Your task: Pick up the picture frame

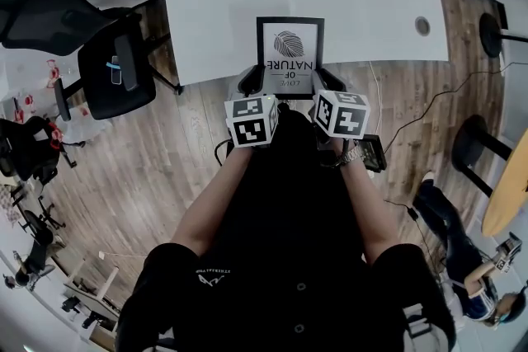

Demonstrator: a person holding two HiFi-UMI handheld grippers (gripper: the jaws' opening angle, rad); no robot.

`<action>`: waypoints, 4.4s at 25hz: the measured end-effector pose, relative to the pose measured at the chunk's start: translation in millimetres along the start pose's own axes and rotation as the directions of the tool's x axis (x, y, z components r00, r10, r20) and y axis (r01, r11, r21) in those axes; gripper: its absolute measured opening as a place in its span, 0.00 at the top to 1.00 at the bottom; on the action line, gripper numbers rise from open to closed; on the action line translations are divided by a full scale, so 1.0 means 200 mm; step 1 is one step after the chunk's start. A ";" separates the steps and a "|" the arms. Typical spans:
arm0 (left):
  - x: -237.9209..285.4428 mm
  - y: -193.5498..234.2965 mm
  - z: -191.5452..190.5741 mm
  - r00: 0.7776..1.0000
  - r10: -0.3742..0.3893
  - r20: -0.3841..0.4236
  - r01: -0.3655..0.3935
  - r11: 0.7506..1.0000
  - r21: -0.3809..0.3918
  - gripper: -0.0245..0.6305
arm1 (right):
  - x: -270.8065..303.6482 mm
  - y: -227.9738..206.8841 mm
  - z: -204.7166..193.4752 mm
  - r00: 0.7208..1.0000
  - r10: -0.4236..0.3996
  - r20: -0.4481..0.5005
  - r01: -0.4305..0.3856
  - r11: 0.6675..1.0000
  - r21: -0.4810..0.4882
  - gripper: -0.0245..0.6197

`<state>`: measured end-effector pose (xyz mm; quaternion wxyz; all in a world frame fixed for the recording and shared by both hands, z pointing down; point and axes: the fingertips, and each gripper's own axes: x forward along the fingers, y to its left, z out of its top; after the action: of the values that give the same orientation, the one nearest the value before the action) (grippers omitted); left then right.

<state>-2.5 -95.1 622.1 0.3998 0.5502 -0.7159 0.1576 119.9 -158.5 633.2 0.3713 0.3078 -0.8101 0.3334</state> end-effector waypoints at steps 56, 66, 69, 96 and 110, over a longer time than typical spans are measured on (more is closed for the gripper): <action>-0.99 -0.34 1.10 0.743 -0.080 0.664 -0.073 0.977 0.199 0.85 | -1.11 0.39 0.97 0.759 0.100 0.643 0.068 0.971 -0.231 0.86; -1.20 -0.41 1.27 0.630 -0.118 0.767 -0.093 0.970 0.226 0.85 | -1.35 0.47 1.12 0.659 0.138 0.739 0.096 0.959 -0.266 0.86; -1.24 -0.42 1.29 0.610 -0.121 0.783 -0.103 0.968 0.229 0.85 | -1.39 0.49 1.13 0.638 0.144 0.756 0.107 0.956 -0.273 0.86; -1.21 -0.40 1.23 0.609 -0.124 0.784 -0.088 0.971 0.222 0.85 | -1.35 0.48 1.09 0.645 0.139 0.751 0.107 0.957 -0.269 0.86; -1.21 -0.40 1.23 0.609 -0.128 0.783 -0.079 0.972 0.220 0.85 | -1.36 0.49 1.09 0.643 0.133 0.755 0.129 0.952 -0.277 0.86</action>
<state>-10.2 -126.6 269.4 -0.0232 0.6156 -0.7874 -0.0247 105.7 -200.9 273.5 0.0363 0.3575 -0.9322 0.0429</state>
